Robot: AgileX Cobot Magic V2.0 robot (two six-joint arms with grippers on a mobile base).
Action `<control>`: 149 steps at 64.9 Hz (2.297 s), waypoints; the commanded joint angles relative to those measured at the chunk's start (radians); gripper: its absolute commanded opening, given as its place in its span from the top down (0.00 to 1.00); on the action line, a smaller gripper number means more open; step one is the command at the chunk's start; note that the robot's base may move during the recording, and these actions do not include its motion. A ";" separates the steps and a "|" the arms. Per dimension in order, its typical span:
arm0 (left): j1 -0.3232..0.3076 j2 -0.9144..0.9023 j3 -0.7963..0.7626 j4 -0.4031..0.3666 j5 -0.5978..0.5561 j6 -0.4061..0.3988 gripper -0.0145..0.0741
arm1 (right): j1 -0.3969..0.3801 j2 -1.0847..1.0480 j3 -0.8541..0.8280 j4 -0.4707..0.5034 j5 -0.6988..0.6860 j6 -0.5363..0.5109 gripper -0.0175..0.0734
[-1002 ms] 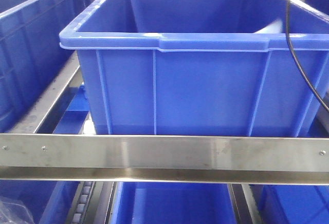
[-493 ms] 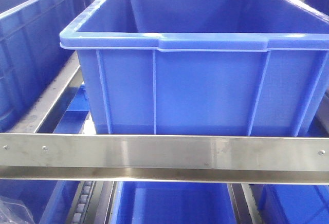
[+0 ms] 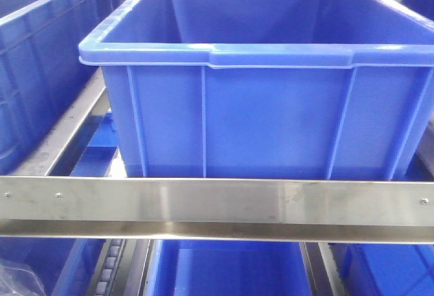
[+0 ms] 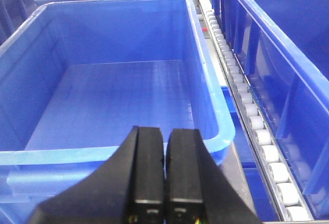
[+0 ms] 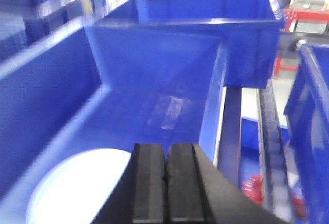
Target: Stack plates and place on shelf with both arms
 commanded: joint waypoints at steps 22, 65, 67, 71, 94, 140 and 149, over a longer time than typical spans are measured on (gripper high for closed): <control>-0.001 0.006 -0.030 -0.004 -0.082 -0.004 0.74 | -0.007 -0.207 0.110 -0.009 -0.089 0.031 0.75; -0.001 0.006 -0.030 -0.004 -0.082 -0.004 0.74 | -0.189 -0.675 0.390 -0.009 0.145 0.031 0.75; -0.001 0.006 -0.030 -0.004 -0.082 -0.004 0.74 | -0.189 -0.719 0.399 -0.009 0.197 0.031 0.75; -0.001 0.006 -0.030 -0.004 -0.082 -0.004 0.74 | -0.192 -0.713 0.395 -0.009 0.242 0.031 0.75; -0.001 0.011 -0.030 -0.004 -0.082 -0.004 0.74 | -0.184 -0.715 0.398 -0.009 0.265 0.031 0.75; 0.010 -0.043 0.008 0.068 -0.092 0.000 0.74 | -0.184 -0.715 0.398 -0.009 0.265 0.031 0.75; 0.038 -0.204 0.122 0.061 -0.147 -0.002 0.74 | -0.184 -0.715 0.398 -0.009 0.265 0.031 0.75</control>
